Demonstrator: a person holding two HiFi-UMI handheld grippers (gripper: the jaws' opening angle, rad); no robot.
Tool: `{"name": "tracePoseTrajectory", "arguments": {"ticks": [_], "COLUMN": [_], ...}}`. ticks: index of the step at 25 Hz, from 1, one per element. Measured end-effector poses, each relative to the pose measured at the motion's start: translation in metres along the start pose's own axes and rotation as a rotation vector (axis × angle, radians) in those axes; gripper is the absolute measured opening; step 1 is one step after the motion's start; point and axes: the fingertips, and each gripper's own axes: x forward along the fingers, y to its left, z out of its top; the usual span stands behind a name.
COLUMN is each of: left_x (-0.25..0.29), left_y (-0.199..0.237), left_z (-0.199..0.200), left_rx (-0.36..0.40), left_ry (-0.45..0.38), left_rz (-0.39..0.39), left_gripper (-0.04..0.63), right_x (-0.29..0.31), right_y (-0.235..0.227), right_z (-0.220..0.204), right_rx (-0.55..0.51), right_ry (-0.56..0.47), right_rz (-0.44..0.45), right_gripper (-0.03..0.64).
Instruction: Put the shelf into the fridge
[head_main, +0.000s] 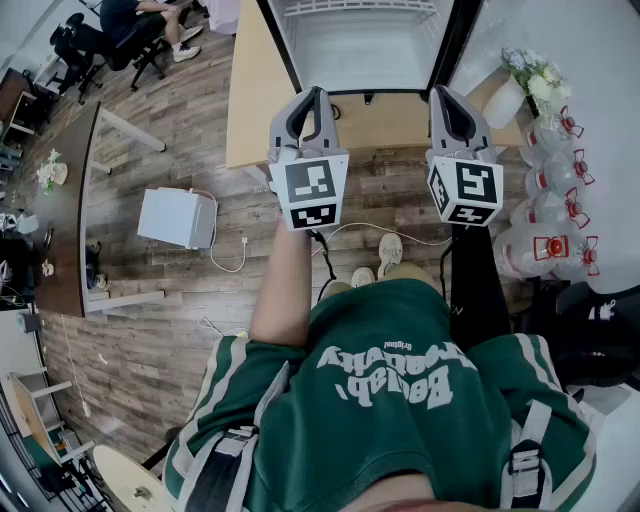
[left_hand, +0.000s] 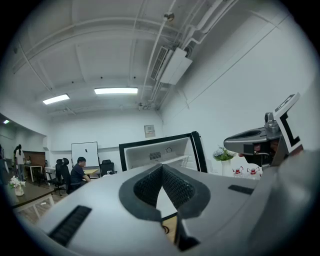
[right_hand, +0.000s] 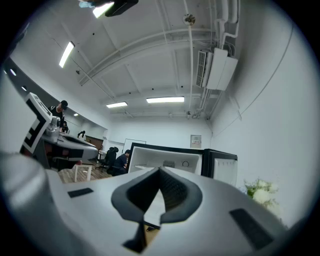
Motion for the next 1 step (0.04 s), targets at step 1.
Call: {"name": "tracePoseTrajectory", "arguments": {"ticks": [1], "left_x": [0.0005], "left_y": [0.0007], "left_z": [-0.0006], "left_rx": [0.002], "left_ry": [0.002], "left_rz": [0.001], "left_gripper": [0.0], "right_x": [0.0005], "right_y": [0.0001], "right_z": [-0.0002], "right_rx": [-0.001], "right_ry": [0.001], "right_rz": [0.0], "right_gripper": [0.003]}}
